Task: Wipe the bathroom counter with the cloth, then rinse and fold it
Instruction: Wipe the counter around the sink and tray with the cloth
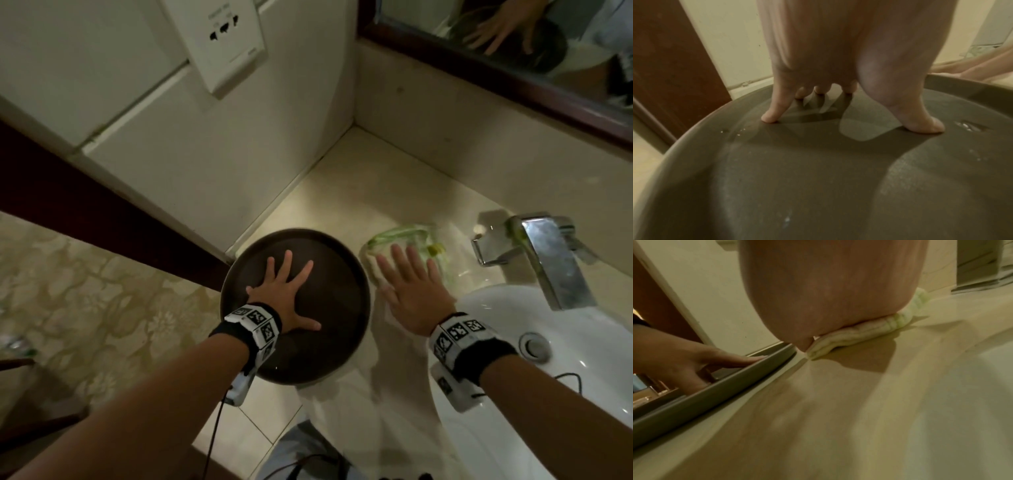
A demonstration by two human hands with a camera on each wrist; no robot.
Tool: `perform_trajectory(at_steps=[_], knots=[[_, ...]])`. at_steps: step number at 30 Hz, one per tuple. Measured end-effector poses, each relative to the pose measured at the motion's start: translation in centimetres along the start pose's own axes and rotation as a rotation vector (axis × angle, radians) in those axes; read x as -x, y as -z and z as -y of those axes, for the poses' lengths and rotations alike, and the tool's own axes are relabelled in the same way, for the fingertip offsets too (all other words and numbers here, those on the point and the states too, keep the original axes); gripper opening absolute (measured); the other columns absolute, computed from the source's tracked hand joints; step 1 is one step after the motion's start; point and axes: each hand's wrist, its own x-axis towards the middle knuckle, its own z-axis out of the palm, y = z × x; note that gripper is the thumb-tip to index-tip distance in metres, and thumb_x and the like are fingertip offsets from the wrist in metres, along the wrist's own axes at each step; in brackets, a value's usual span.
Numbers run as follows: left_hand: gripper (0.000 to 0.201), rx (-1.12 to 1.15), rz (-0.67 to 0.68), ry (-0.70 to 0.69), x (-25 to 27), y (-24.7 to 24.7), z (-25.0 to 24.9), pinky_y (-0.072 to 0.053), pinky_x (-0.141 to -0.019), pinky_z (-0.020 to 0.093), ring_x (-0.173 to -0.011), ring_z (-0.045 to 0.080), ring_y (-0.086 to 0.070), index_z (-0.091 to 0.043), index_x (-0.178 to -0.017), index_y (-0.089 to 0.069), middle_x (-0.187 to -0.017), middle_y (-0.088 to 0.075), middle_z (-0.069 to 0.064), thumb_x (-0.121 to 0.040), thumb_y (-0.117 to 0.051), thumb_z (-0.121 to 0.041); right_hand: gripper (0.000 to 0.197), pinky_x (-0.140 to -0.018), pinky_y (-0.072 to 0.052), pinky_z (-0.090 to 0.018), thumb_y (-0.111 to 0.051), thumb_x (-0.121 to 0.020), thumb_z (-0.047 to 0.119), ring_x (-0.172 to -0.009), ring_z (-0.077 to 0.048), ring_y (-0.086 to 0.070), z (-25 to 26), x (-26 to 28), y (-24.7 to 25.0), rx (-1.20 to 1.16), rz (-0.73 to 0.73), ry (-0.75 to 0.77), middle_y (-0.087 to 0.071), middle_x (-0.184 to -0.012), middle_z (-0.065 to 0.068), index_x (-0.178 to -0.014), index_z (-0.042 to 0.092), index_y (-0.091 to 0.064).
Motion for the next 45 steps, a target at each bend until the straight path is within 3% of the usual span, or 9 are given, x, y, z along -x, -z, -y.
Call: perform_trajectory(at_steps=[4,8,16,20,24,26,34,39,45], knots=[[0.123,-0.027,0.004,-0.002,0.0,-0.1,0.2,-0.022,-0.104,0.073,-0.145,0.030,0.022,-0.056,-0.141,0.019,-0.154,0.034,-0.010,-0.058,-0.069,-0.077,0.081,-0.115,-0.005,-0.056,0.019,-0.080,0.065,-0.149,-0.031,0.010,-3.7,-3.3,2.6,0.023,0.028,-0.023,0.010,-0.162,-0.003,-0.153,0.034,0.005],[0.124,-0.037,0.026,0.002,-0.2,0.0,0.1,-0.022,-0.104,0.073,-0.144,0.031,0.023,-0.055,-0.141,0.021,-0.153,0.035,-0.010,-0.059,-0.070,-0.076,0.057,-0.118,0.002,-0.051,-0.020,-0.102,0.047,-0.148,-0.023,0.014,-7.6,-6.9,5.6,-0.040,0.042,-0.165,0.014,-0.162,0.004,-0.152,0.038,0.004],[0.123,-0.020,0.037,-0.007,-0.3,0.1,0.0,-0.020,-0.104,0.075,-0.144,0.032,0.024,-0.053,-0.143,0.019,-0.153,0.035,-0.007,-0.061,-0.070,-0.073,0.061,-0.117,0.003,-0.054,-0.026,-0.101,0.044,-0.148,-0.025,0.014,-6.9,-8.0,6.3,-0.063,-0.011,-0.254,0.016,-0.162,0.001,-0.152,0.037,0.006],[0.122,-0.009,0.038,-0.015,-0.1,0.2,0.1,-0.019,-0.103,0.075,-0.144,0.032,0.024,-0.051,-0.144,0.017,-0.154,0.034,-0.006,-0.062,-0.071,-0.072,0.060,-0.116,0.001,-0.058,-0.019,-0.100,0.046,-0.148,-0.031,0.013,-3.4,-7.3,5.3,-0.013,0.001,-0.175,0.015,-0.162,-0.004,-0.153,0.035,0.008],[0.123,-0.018,0.036,-0.007,-0.1,0.2,0.0,-0.020,-0.103,0.075,-0.144,0.032,0.024,-0.051,-0.144,0.017,-0.154,0.034,-0.006,-0.061,-0.070,-0.073,0.075,-0.114,-0.001,-0.061,0.009,-0.081,0.056,-0.148,-0.035,0.011,1.1,-5.2,3.5,0.071,0.041,0.025,0.014,-0.162,-0.007,-0.152,0.034,0.010],[0.122,-0.025,0.029,-0.002,-0.1,0.1,-0.1,-0.021,-0.103,0.075,-0.144,0.032,0.023,-0.052,-0.144,0.017,-0.154,0.034,-0.006,-0.061,-0.070,-0.074,0.079,-0.115,0.002,-0.057,0.013,-0.076,0.058,-0.148,-0.031,0.015,2.4,-4.5,2.7,0.076,0.040,0.069,0.014,-0.162,-0.004,-0.152,0.037,0.009],[0.123,-0.036,0.058,0.017,0.0,0.4,-0.2,-0.020,-0.104,0.074,-0.144,0.031,0.025,-0.054,-0.142,0.021,-0.153,0.036,-0.009,-0.061,-0.070,-0.075,0.066,-0.116,-0.006,-0.052,0.009,-0.089,0.054,-0.150,-0.028,0.003,0.2,-5.1,3.4,0.116,-0.018,0.159,0.002,-0.163,-0.001,-0.153,0.040,0.001],[0.123,-0.039,0.062,0.020,-0.1,0.4,-0.3,-0.021,-0.104,0.074,-0.143,0.031,0.025,-0.054,-0.141,0.021,-0.153,0.035,-0.009,-0.061,-0.070,-0.074,0.054,-0.117,0.006,-0.050,-0.017,-0.103,0.044,-0.148,-0.023,0.015,-4.9,-8.2,5.5,0.016,-0.009,0.001,0.013,-0.162,0.004,-0.151,0.043,0.007],[0.123,-0.033,0.070,0.023,-0.2,0.2,-0.4,-0.020,-0.104,0.074,-0.143,0.031,0.026,-0.053,-0.142,0.021,-0.153,0.035,-0.008,-0.062,-0.070,-0.072,0.057,-0.117,0.004,-0.053,-0.024,-0.103,0.040,-0.148,-0.025,0.017,-7.0,-10.0,7.1,-0.044,0.024,-0.160,0.016,-0.162,0.004,-0.151,0.042,0.006]])
